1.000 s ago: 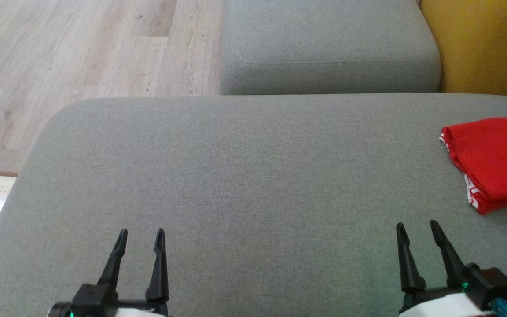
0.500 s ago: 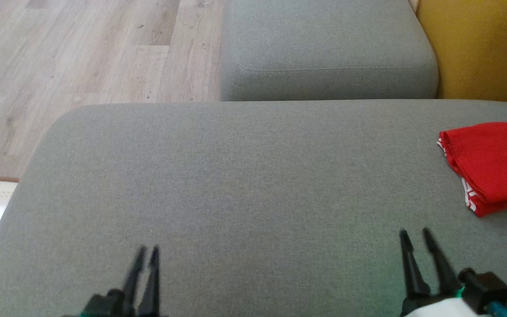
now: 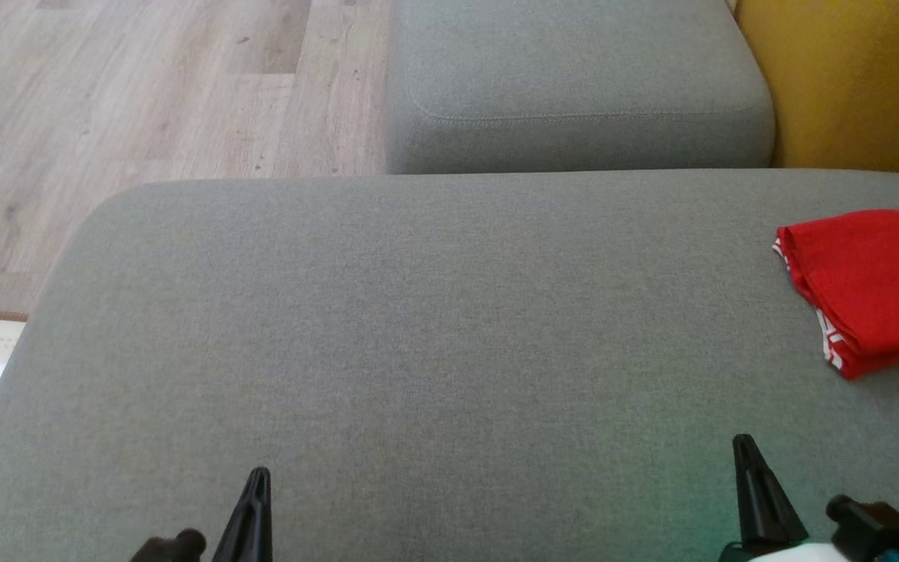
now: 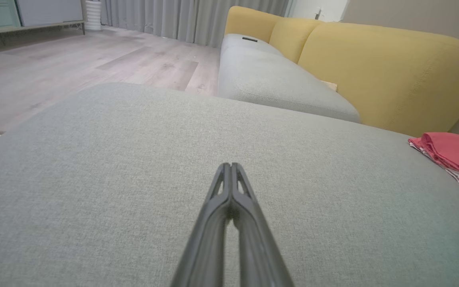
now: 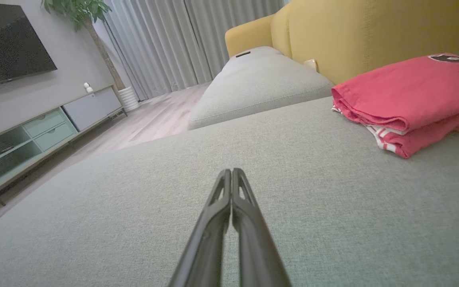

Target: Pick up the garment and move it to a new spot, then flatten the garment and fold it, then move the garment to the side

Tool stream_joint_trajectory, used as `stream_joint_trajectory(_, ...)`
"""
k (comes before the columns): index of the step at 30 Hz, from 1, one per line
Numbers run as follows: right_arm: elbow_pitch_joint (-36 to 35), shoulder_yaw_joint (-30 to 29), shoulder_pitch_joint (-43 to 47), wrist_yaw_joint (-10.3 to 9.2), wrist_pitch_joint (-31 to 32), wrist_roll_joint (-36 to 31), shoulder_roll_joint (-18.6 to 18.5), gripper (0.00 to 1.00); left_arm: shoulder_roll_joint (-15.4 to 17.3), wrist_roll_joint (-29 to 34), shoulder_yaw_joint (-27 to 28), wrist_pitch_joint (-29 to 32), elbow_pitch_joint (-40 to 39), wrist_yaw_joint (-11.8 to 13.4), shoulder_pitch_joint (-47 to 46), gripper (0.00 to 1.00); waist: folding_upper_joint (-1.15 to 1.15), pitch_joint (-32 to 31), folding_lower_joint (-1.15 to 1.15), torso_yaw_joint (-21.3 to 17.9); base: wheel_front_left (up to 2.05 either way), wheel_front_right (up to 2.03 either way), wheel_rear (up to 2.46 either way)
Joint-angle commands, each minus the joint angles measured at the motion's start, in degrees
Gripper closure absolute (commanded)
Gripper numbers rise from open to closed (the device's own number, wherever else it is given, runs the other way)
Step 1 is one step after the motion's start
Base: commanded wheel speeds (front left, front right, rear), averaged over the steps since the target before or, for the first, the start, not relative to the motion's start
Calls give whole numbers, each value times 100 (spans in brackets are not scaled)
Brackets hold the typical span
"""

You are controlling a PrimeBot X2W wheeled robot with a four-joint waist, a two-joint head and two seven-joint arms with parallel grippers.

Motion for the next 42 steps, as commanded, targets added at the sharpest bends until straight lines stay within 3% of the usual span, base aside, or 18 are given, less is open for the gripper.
stream_joint_trajectory(1,-162,-33,-305,2,20,141,-48,100,46,-134,104,11,-158,-40,-312,100,0,5,0,-3,0,0,0)
stream_joint_trajectory(42,-76,-252,-850,10,618,2942,-131,100,148,-3105,557,585,278,-399,-1054,100,0,225,0,-147,0,0,0)
